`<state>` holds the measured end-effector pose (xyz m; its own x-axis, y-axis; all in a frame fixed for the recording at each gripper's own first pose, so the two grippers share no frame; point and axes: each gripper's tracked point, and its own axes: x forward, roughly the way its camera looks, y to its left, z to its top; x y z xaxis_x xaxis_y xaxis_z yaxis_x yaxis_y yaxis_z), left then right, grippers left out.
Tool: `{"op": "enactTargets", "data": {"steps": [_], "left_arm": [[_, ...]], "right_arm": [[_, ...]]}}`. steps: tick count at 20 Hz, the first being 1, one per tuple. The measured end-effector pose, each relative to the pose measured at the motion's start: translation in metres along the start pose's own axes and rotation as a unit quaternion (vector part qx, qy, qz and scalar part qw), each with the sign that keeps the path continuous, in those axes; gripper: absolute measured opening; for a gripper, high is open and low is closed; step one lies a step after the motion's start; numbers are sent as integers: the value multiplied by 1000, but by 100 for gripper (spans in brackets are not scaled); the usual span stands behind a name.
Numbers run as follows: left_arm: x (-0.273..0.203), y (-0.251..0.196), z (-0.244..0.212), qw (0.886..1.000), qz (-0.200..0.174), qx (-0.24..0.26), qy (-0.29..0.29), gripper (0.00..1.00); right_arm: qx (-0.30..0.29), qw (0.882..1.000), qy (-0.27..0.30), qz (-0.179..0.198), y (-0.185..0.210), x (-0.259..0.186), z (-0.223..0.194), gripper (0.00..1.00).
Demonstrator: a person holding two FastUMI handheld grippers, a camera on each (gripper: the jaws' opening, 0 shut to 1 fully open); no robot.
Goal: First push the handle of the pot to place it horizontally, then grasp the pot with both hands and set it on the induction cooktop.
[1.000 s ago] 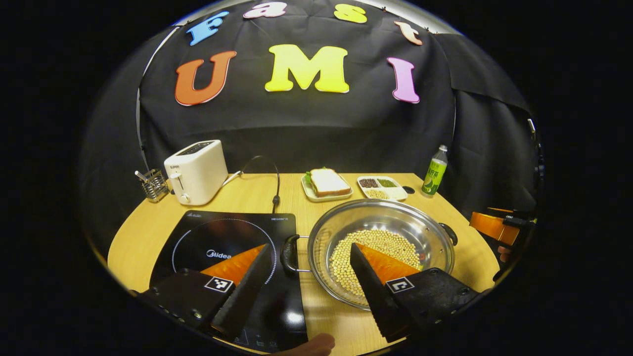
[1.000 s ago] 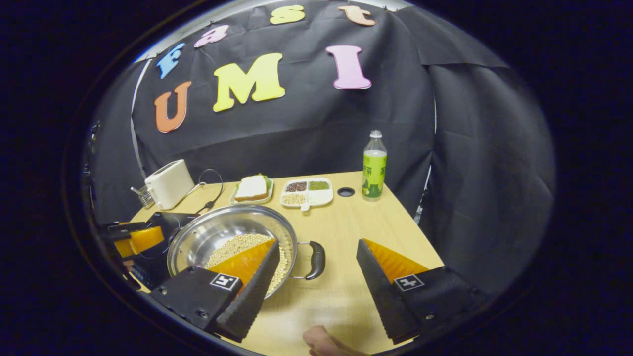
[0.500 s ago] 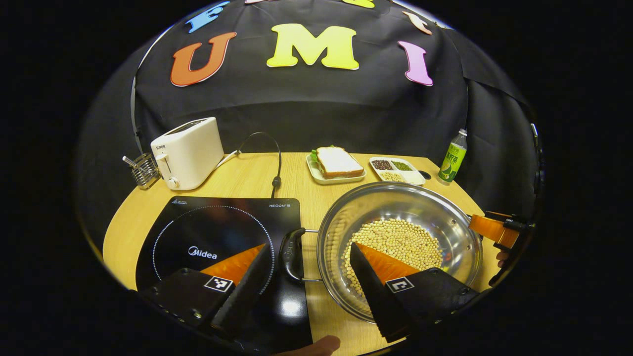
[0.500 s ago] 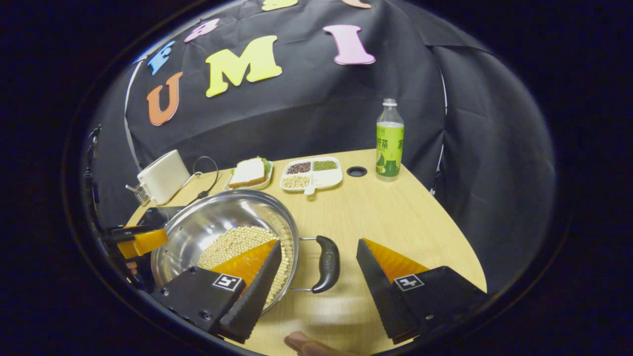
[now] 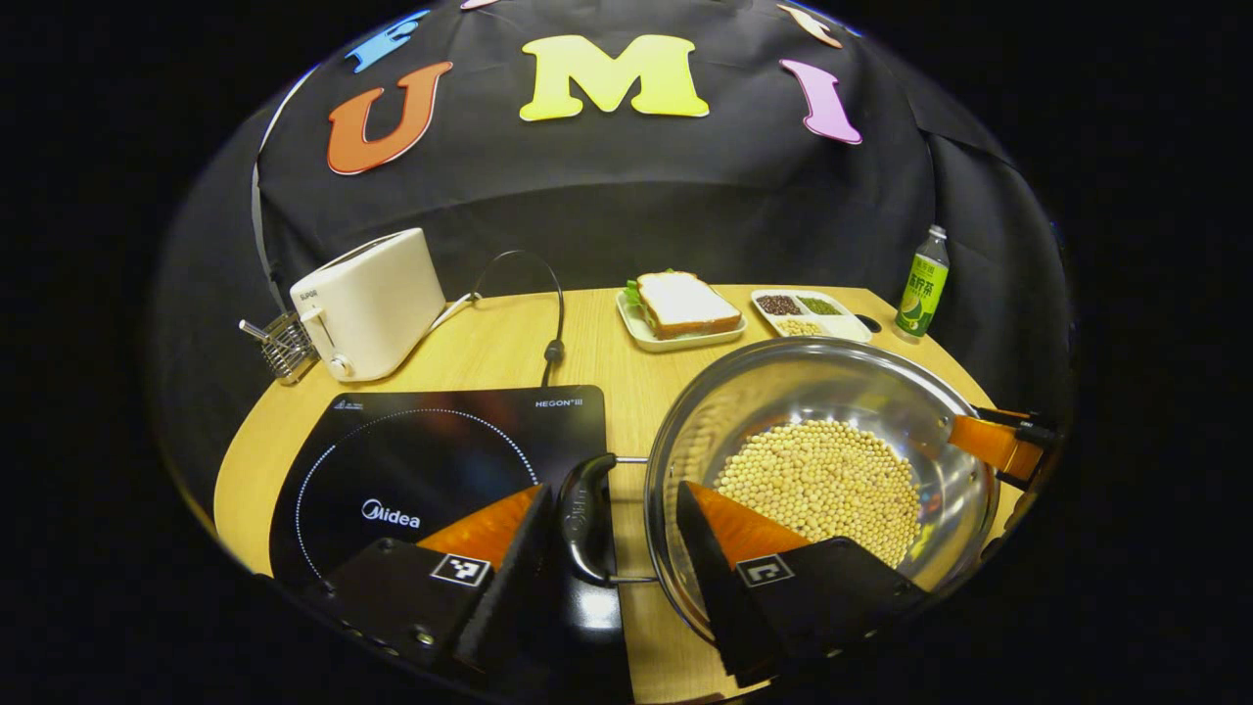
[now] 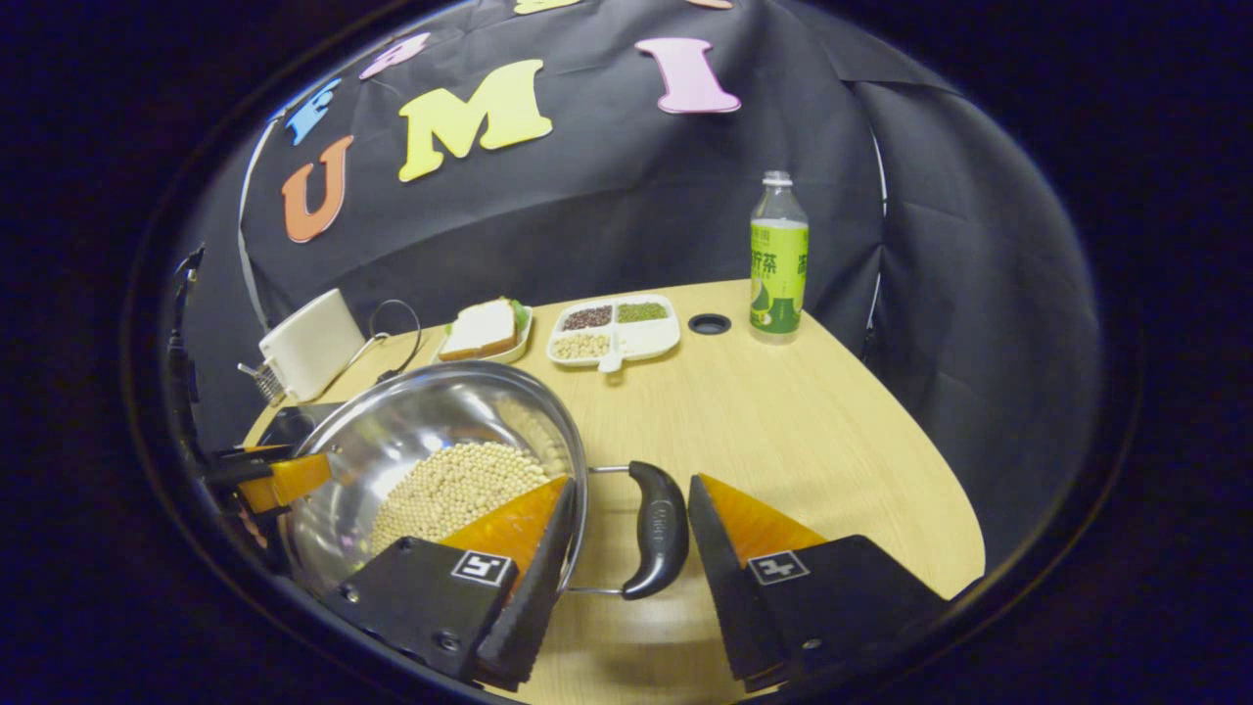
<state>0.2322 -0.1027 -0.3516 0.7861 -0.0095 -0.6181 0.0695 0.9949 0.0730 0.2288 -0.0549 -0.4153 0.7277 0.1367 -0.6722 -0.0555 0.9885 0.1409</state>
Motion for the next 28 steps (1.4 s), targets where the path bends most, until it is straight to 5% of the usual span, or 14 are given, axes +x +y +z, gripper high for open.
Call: {"op": "enactTargets", "data": {"steps": [5, 17, 28], "left_arm": [[0, -2, 0, 1000, -6, -2, -9, 65], [-4, 0, 0, 999, -22, -24, -16, 57], [-83, 31, 17, 999, -11, -33, -25, 57]], "right_arm": [[-19, 1000, -9, -17, 0, 1, -1, 67], [-11, 1000, -21, -17, 3, 2, -2, 63], [-35, 999, -23, -13, 44, -78, 20, 62]]}}
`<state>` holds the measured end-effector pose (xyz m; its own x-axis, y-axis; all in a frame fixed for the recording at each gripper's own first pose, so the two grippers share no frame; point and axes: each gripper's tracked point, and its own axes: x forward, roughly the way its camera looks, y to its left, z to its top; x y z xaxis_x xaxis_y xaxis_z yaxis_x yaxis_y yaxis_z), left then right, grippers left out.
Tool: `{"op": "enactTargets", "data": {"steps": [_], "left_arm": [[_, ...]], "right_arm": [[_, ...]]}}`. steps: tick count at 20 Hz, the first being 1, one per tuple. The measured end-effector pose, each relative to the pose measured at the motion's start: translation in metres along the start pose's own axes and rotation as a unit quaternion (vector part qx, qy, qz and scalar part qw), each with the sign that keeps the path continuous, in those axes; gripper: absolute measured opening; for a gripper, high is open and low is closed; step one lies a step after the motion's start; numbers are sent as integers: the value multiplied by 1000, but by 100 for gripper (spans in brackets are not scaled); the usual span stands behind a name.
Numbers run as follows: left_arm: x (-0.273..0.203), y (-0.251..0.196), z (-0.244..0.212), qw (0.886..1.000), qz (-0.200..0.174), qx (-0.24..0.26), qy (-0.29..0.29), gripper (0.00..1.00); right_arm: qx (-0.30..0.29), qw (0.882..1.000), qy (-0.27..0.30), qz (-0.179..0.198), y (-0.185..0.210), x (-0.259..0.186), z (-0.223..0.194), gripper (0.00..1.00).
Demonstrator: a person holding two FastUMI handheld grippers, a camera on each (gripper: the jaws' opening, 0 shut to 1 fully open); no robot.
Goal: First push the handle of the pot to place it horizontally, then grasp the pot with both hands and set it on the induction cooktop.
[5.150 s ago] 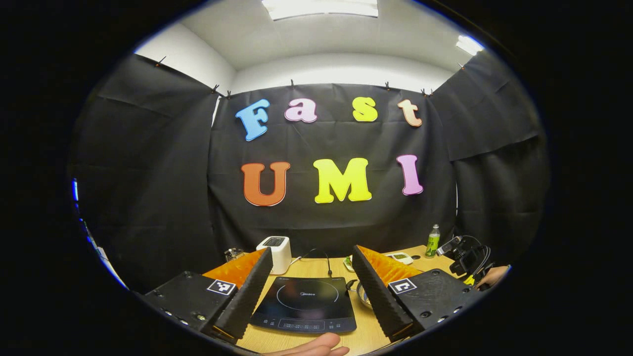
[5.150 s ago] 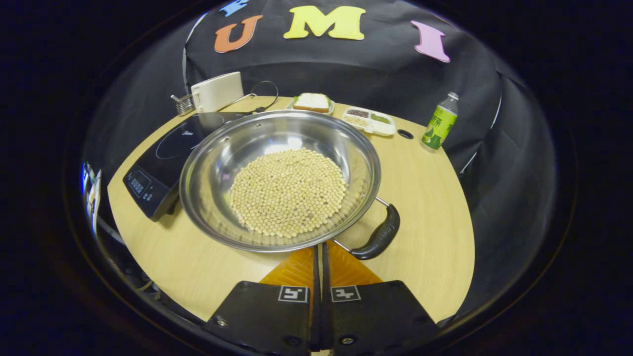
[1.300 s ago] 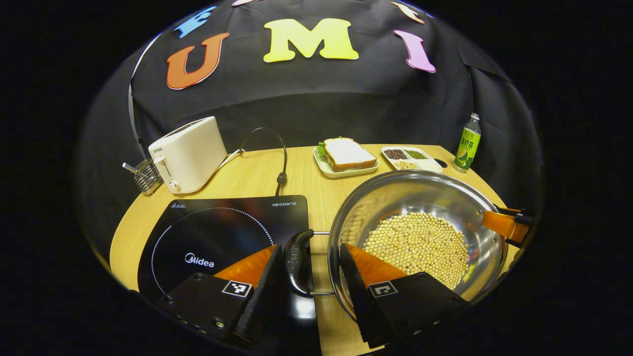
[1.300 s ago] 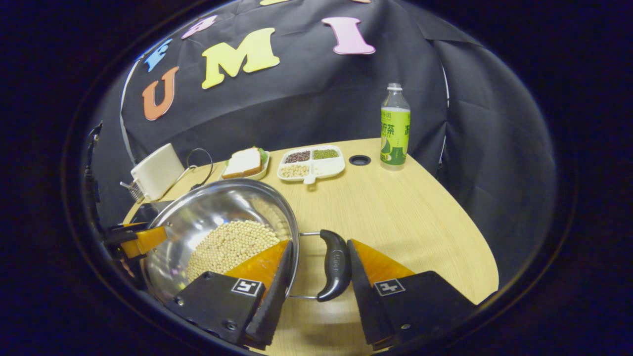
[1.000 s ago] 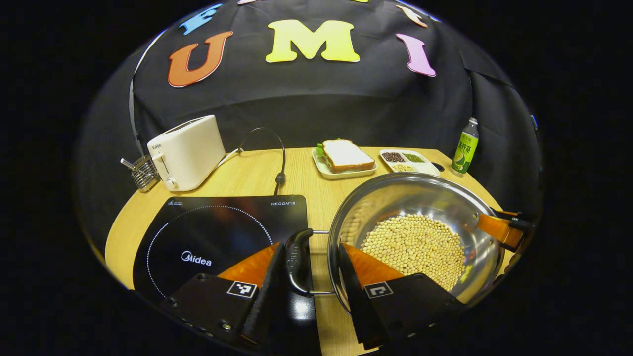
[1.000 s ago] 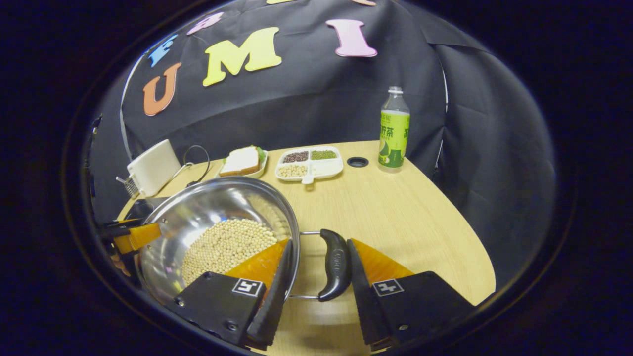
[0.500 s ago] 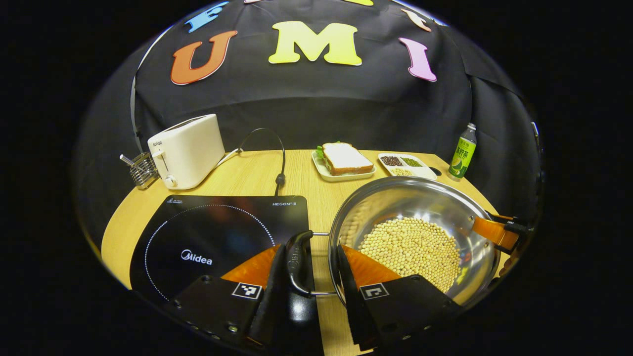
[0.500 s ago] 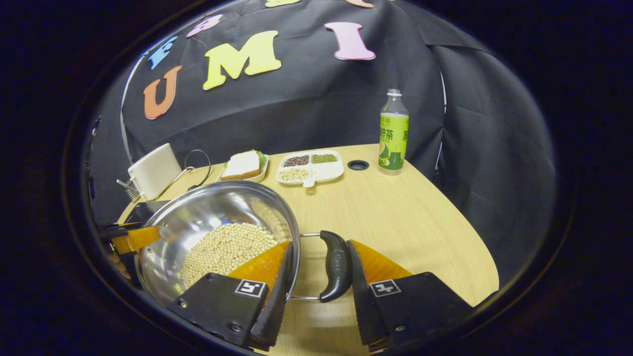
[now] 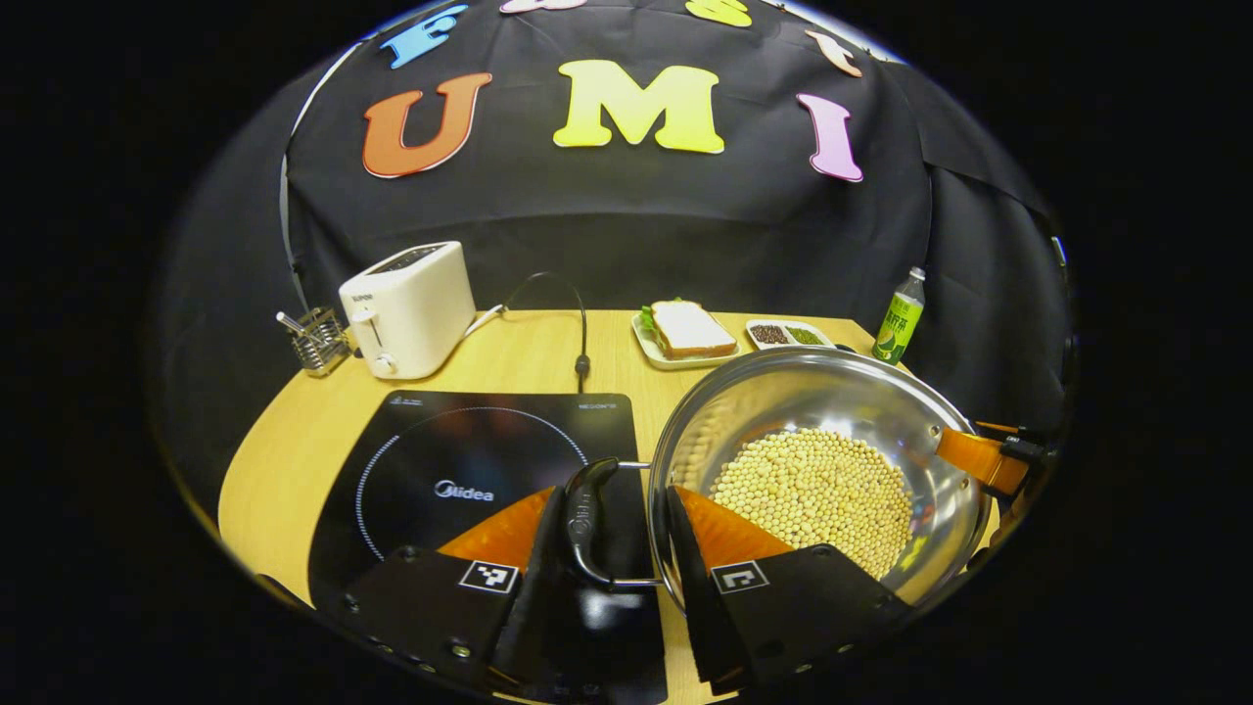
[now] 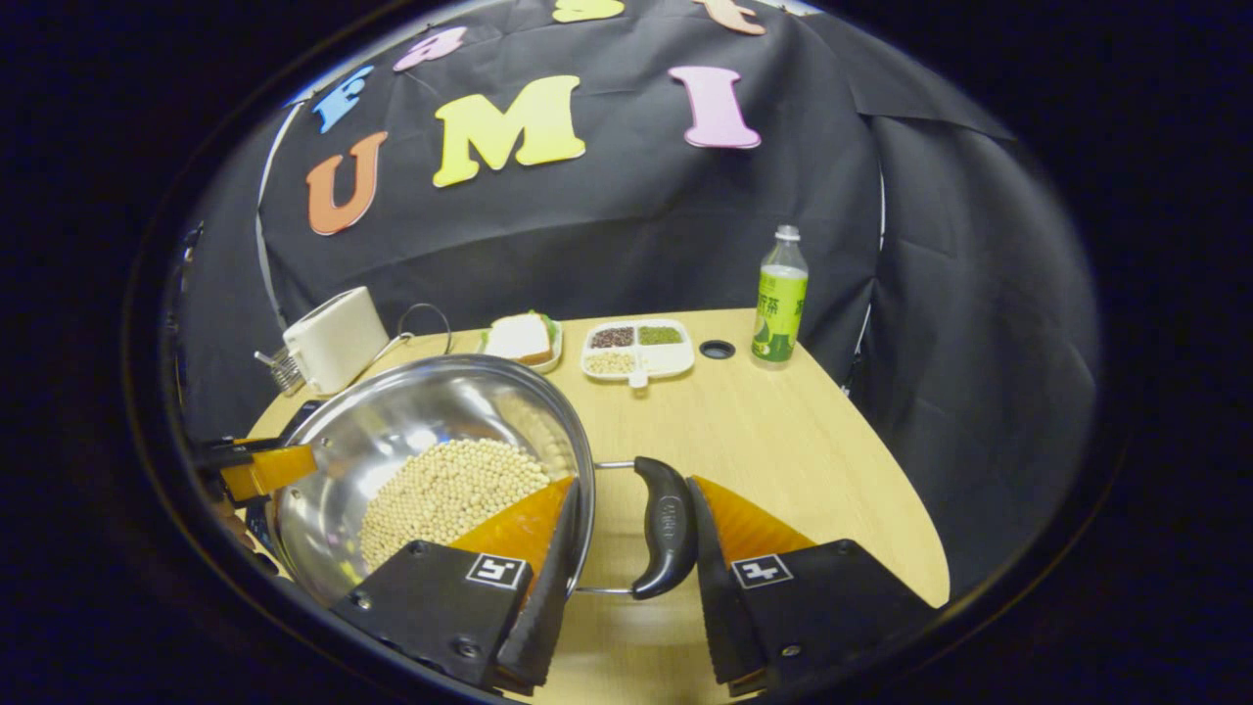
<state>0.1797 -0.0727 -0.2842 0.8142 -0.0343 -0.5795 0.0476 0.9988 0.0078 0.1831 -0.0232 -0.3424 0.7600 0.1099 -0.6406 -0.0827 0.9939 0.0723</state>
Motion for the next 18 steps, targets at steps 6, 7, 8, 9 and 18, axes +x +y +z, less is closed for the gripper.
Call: {"op": "enactTargets", "data": {"steps": [6, 7, 8, 9, 18], "left_arm": [[-52, 42, 29, 999, 19, -4, -35, 57], [-61, 53, 34, 999, 24, -4, -45, 57], [-68, 62, 40, 998, 28, -6, -53, 57], [-75, 72, 45, 998, 33, -7, -61, 57], [-103, 150, 80, 993, 70, -22, -95, 56]], "right_arm": [[-12, 1000, -16, 24, 50, -40, 29, 63], [-15, 999, -23, 29, 62, -47, 36, 62], [-20, 999, -30, 33, 71, -52, 42, 62], [-22, 998, -36, 37, 81, -57, 48, 61], [-47, 995, -61, 70, 176, -63, 87, 61]]}}
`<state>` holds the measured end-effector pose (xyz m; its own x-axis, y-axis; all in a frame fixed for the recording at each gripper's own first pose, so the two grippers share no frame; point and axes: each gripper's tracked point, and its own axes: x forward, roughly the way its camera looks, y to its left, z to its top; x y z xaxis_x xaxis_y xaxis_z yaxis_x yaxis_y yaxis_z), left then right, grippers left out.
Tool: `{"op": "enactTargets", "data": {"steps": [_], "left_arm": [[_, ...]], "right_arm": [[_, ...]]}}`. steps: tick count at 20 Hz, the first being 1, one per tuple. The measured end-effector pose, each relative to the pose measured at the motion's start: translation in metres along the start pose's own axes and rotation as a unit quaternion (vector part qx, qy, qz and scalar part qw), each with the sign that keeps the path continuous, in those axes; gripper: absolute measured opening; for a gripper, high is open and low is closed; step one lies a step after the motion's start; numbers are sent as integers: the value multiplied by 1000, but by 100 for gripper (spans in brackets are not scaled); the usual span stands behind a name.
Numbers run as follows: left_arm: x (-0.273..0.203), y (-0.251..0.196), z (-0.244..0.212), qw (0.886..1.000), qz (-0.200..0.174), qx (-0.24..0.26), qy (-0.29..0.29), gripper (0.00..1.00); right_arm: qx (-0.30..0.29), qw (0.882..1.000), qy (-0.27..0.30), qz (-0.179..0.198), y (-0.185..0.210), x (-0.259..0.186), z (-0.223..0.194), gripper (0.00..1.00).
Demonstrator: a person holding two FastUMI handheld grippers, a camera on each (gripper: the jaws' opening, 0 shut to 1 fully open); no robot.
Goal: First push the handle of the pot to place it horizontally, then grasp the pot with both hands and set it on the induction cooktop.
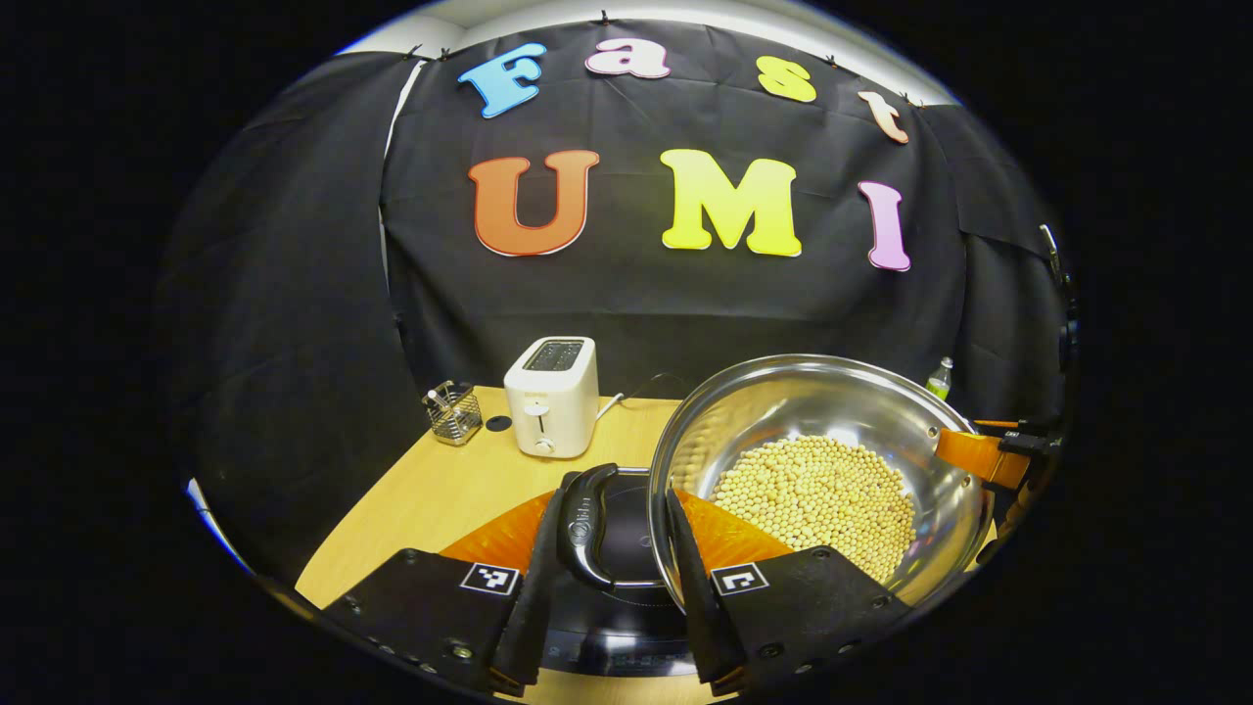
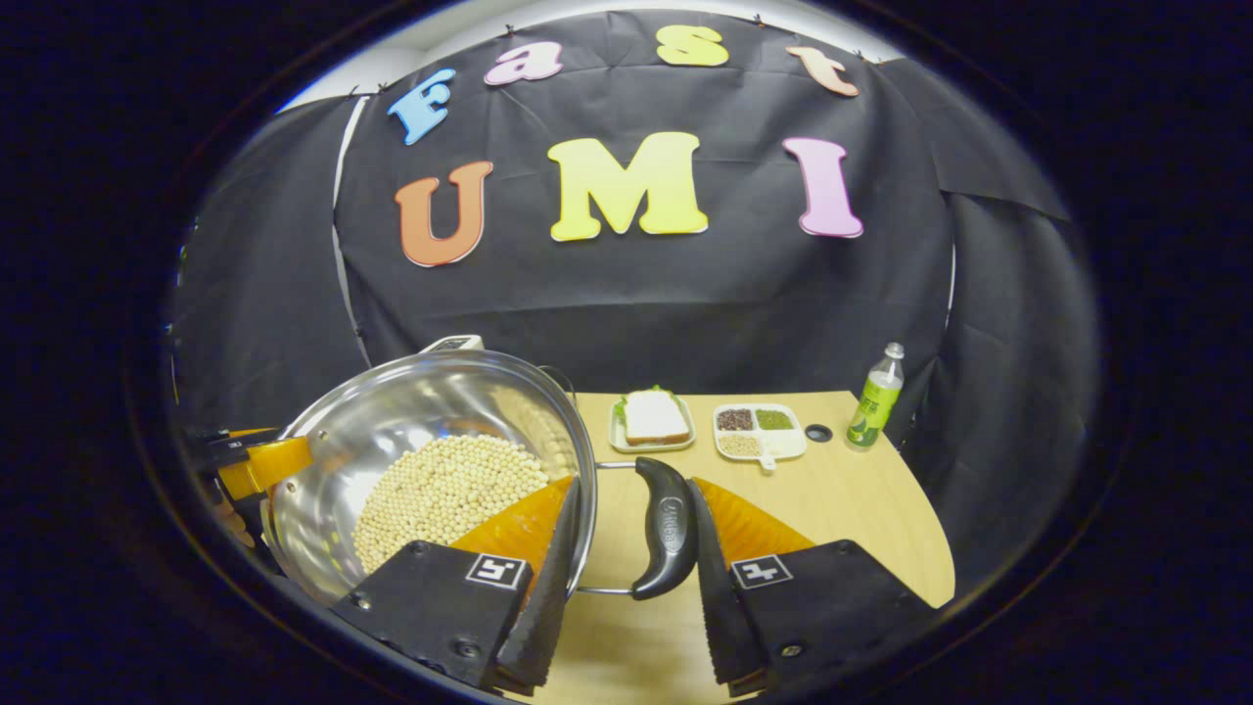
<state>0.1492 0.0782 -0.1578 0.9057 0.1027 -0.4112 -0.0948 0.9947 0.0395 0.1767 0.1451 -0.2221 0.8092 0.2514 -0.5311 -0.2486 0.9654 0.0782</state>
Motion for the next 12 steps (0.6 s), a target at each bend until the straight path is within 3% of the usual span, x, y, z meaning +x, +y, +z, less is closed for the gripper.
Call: {"op": "enactTargets", "data": {"steps": [5, 12], "left_arm": [[26, 35, 8, 1000, 7, -6, 6, 56], [80, 58, -18, 1000, 4, -7, 24, 57]], "right_arm": [[-4, 1000, 7, 4, 38, 34, 11, 62], [9, 999, 42, 1, 57, 93, -13, 63]]}}
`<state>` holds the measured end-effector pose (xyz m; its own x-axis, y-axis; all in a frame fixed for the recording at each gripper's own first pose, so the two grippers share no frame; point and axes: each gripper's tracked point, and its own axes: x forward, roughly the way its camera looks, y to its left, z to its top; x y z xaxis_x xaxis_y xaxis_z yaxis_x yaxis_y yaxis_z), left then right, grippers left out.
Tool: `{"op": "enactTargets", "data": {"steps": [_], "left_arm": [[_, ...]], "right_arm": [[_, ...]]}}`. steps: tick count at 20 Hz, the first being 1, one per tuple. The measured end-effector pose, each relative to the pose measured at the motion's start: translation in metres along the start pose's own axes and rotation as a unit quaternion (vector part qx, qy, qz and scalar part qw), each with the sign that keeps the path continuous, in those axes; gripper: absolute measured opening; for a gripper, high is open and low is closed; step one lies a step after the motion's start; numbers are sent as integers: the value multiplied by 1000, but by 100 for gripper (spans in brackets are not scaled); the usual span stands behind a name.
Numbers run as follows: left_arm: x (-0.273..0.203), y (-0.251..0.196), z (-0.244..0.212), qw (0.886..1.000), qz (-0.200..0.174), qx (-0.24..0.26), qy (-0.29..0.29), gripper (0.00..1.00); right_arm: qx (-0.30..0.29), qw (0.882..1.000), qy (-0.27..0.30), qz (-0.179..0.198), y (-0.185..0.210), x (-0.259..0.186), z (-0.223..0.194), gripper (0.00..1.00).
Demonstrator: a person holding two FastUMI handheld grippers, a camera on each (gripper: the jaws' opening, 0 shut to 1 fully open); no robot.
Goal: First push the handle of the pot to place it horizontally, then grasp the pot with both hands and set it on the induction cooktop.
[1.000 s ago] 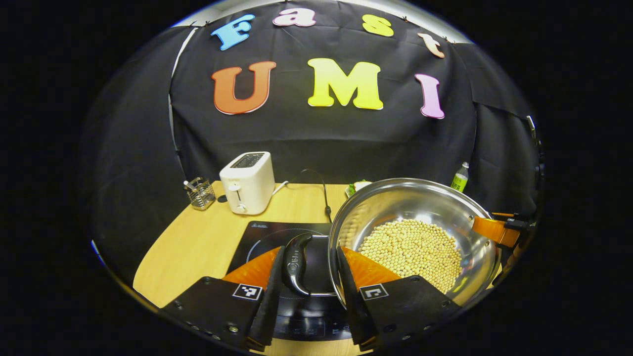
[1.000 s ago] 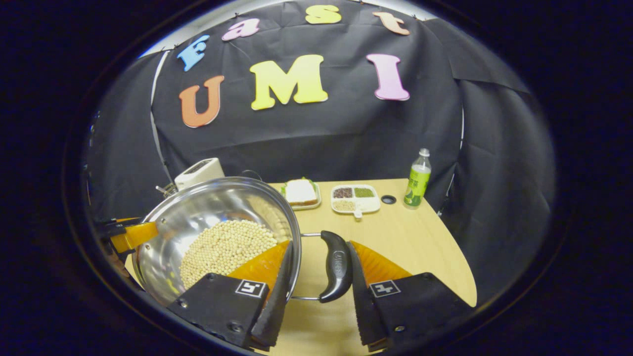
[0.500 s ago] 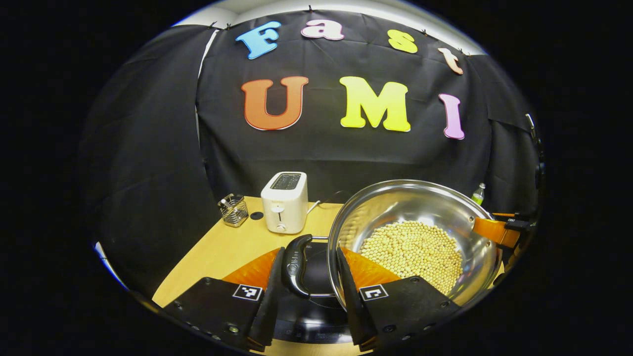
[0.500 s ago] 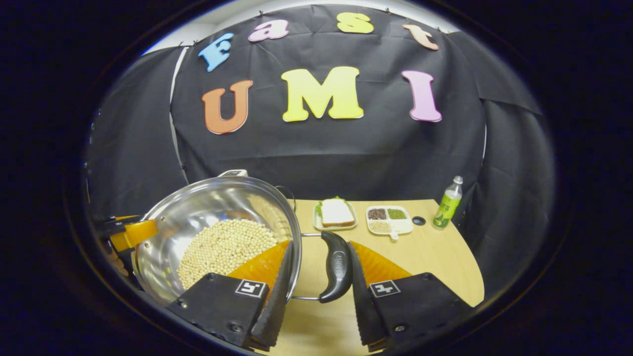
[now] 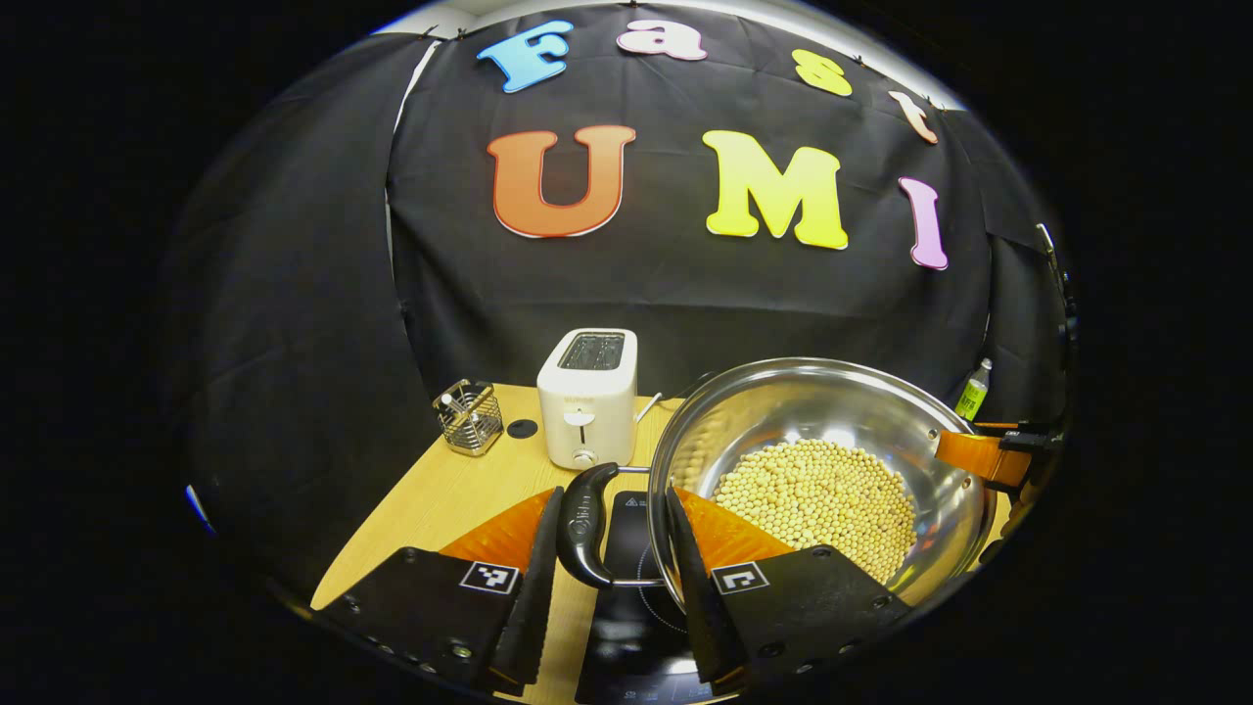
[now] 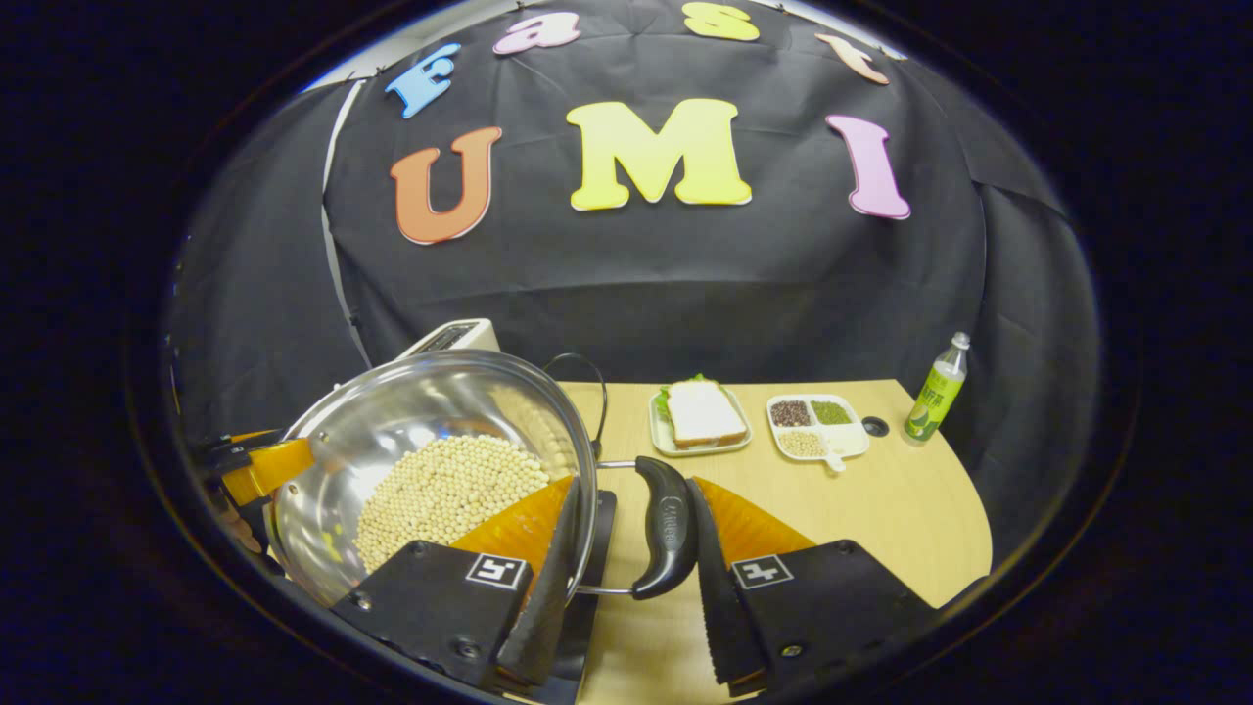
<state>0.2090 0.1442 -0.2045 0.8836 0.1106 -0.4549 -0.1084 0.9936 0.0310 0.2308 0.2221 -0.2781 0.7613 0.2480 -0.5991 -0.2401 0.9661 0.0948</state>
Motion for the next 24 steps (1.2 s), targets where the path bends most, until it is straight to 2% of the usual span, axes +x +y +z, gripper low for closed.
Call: {"op": "enactTargets", "data": {"steps": [8, 15, 24], "left_arm": [[42, 16, -42, 1000, 6, -7, 28, 57], [55, 22, -71, 998, -2, -14, 53, 57], [55, 22, -70, 999, -6, -4, 45, 57]], "right_arm": [[-5, 999, 34, 5, 11, 53, -44, 63], [-3, 998, 57, 0, 14, 64, -70, 63], [6, 999, 43, 8, 13, 66, -71, 62]]}}
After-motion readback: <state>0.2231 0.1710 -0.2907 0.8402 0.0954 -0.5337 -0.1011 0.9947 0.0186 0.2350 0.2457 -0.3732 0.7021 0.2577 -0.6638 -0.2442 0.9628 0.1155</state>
